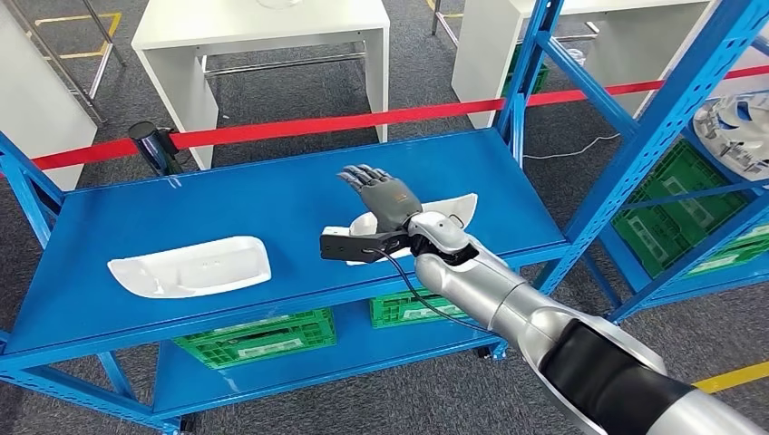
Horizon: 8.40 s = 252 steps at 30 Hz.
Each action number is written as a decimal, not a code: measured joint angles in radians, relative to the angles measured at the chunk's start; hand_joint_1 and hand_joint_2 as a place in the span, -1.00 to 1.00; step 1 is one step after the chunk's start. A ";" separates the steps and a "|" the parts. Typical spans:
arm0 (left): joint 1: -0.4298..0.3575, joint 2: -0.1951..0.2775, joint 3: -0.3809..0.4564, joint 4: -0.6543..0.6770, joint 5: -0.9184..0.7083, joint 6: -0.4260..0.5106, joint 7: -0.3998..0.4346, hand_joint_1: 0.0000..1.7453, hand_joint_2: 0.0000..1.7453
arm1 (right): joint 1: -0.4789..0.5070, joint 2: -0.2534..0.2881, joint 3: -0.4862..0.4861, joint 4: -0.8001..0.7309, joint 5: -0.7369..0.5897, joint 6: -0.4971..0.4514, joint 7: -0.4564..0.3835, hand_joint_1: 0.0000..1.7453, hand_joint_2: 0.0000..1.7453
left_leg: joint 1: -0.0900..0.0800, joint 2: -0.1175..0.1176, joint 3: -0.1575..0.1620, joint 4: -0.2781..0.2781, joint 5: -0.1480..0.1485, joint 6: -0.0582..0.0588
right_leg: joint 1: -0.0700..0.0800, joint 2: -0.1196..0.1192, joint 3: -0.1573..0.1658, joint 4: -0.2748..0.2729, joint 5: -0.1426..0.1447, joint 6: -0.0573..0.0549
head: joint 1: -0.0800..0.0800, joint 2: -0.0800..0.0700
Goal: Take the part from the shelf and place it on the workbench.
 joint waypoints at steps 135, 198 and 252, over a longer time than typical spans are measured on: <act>0.008 0.012 0.189 -0.007 0.019 0.068 -0.084 -1.00 1.00 | 0.738 0.090 -0.308 -1.023 -0.244 -0.252 -0.394 1.00 1.00 | 0.005 0.012 -0.080 0.118 -0.078 -0.023 | -0.022 -0.006 0.023 -0.001 -0.018 -0.007 | 0.004 0.000; 0.006 0.044 0.233 -0.002 -0.034 0.092 0.014 -1.00 1.00 | 0.736 0.132 -0.410 -0.881 -0.376 -0.169 -0.430 1.00 1.00 | 0.013 0.009 -0.105 0.227 -0.144 -0.029 | -0.013 -0.013 0.030 -0.032 0.007 0.002 | 0.005 0.000; -0.020 0.021 0.324 -0.006 0.013 0.021 -0.129 -1.00 1.00 | 0.766 0.162 -0.521 -1.011 -0.232 0.051 -0.365 1.00 1.00 | 0.009 0.067 -0.014 0.011 -0.002 0.008 | -0.009 -0.058 0.092 -0.013 -0.072 0.043 | 0.007 0.000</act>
